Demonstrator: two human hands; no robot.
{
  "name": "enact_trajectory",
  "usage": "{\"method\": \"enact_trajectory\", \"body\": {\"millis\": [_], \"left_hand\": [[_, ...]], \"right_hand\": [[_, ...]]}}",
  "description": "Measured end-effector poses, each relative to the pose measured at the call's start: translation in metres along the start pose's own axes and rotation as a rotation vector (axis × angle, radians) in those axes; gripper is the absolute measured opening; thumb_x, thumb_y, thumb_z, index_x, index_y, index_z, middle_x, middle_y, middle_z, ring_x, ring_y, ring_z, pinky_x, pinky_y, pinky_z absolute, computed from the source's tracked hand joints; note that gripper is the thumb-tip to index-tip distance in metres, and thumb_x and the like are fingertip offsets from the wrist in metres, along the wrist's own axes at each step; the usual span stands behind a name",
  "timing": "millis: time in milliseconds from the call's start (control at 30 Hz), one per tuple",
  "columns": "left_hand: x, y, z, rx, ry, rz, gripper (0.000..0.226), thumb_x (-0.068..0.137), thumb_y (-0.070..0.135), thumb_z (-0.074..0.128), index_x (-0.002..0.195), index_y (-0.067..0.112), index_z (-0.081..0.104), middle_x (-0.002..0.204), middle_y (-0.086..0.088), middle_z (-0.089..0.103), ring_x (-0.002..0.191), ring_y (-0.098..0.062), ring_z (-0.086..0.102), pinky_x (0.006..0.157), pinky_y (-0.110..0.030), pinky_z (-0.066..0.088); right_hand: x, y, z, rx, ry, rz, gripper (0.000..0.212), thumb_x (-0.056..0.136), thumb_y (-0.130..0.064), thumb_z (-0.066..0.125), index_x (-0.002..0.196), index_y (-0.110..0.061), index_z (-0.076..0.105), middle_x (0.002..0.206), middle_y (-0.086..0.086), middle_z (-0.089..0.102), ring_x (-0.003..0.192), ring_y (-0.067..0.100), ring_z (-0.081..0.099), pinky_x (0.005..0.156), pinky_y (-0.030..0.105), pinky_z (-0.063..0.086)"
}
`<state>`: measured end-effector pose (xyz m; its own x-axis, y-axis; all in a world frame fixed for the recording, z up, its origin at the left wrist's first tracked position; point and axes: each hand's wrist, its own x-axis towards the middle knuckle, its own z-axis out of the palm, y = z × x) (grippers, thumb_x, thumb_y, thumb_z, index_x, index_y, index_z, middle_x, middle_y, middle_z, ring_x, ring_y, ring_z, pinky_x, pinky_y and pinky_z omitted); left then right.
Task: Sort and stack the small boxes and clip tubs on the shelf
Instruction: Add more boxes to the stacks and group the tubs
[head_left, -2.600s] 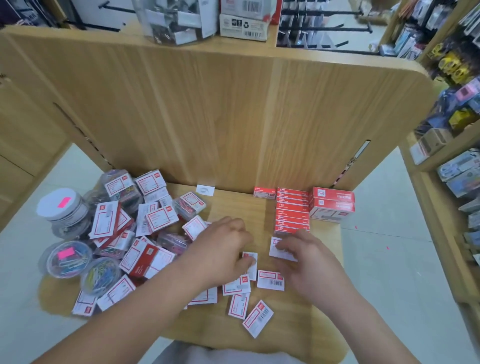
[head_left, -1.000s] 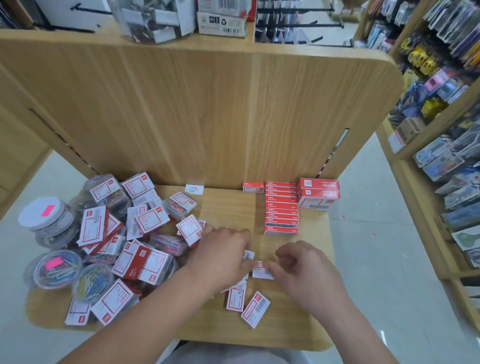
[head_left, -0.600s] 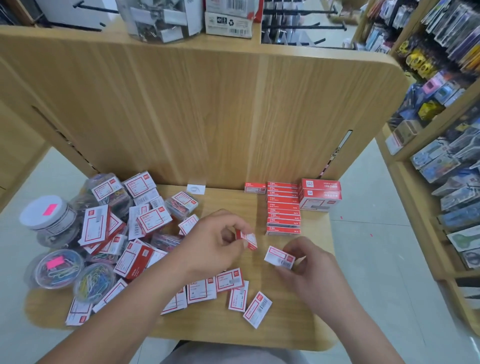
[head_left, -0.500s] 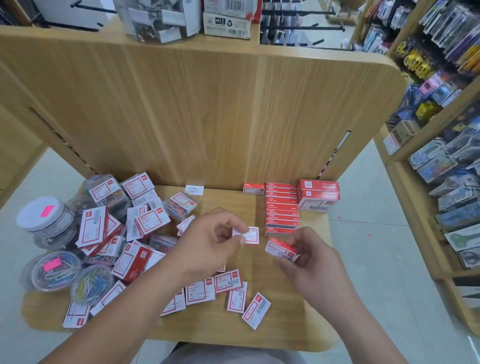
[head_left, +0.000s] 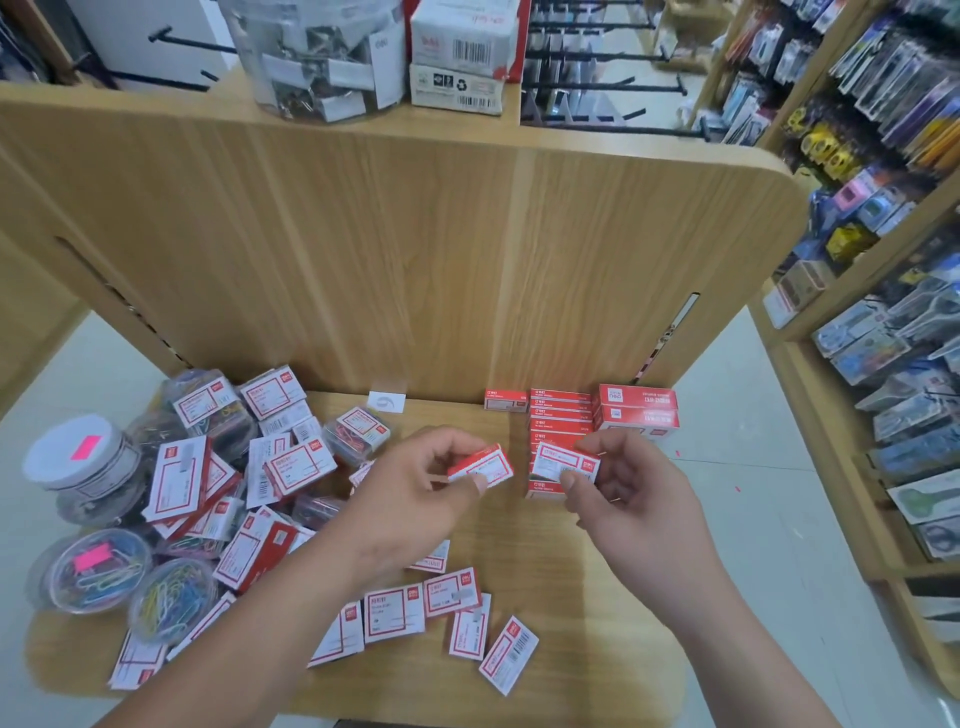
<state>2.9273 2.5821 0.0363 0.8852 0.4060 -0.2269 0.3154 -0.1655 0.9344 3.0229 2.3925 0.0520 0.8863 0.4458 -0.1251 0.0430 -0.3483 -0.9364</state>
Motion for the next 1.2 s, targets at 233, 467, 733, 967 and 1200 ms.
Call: {"method": "enact_trajectory", "body": {"millis": [233,467,733,967,1200], "left_hand": [[0.039,-0.006,0.0,0.141,0.126,0.007,0.025,0.084,0.009,0.075,0.092,0.032,0.066,0.08,0.0,0.07,0.063,-0.009,0.059,0.068,-0.031,0.053],[0.088,-0.035,0.019,0.255,0.192,0.04,0.01,0.085,0.025,0.077,0.084,0.025,0.067,0.073,0.006,0.072,0.069,-0.02,0.068,0.069,-0.044,0.057],[0.092,-0.039,0.012,0.257,0.2,0.065,0.008,0.087,0.027,0.079,0.081,0.027,0.074,0.061,0.01,0.066,0.056,-0.011,0.058,0.059,-0.031,0.048],[0.088,-0.027,0.007,0.881,0.142,0.059,0.03,0.099,0.042,0.055,0.085,0.018,0.066,0.089,-0.008,0.067,0.09,-0.033,0.064,0.063,-0.034,0.042],[0.087,-0.031,0.013,0.963,0.186,0.121,0.036,0.098,0.054,0.053,0.099,0.023,0.071,0.098,-0.005,0.067,0.097,-0.03,0.065,0.068,-0.036,0.046]], "right_hand": [[0.026,-0.005,-0.009,-0.016,0.031,0.0,0.015,0.088,-0.01,0.074,0.093,-0.021,0.065,0.076,0.001,0.072,0.058,0.007,0.057,0.055,0.018,0.047],[0.046,-0.004,-0.008,0.019,0.009,0.016,0.014,0.089,-0.009,0.074,0.094,-0.019,0.065,0.081,0.003,0.074,0.073,0.025,0.07,0.067,0.042,0.058],[0.042,0.002,-0.01,0.043,0.014,0.033,0.016,0.088,-0.008,0.076,0.093,-0.02,0.066,0.081,0.009,0.073,0.067,0.023,0.064,0.067,0.046,0.056],[0.041,0.003,-0.007,0.0,-0.002,-0.026,0.016,0.089,-0.009,0.075,0.095,-0.022,0.066,0.078,0.002,0.072,0.065,0.017,0.065,0.06,0.03,0.054],[0.037,0.009,-0.01,0.045,0.017,-0.012,0.017,0.088,-0.014,0.077,0.092,-0.027,0.067,0.084,0.015,0.072,0.08,0.038,0.068,0.073,0.052,0.058]]}}
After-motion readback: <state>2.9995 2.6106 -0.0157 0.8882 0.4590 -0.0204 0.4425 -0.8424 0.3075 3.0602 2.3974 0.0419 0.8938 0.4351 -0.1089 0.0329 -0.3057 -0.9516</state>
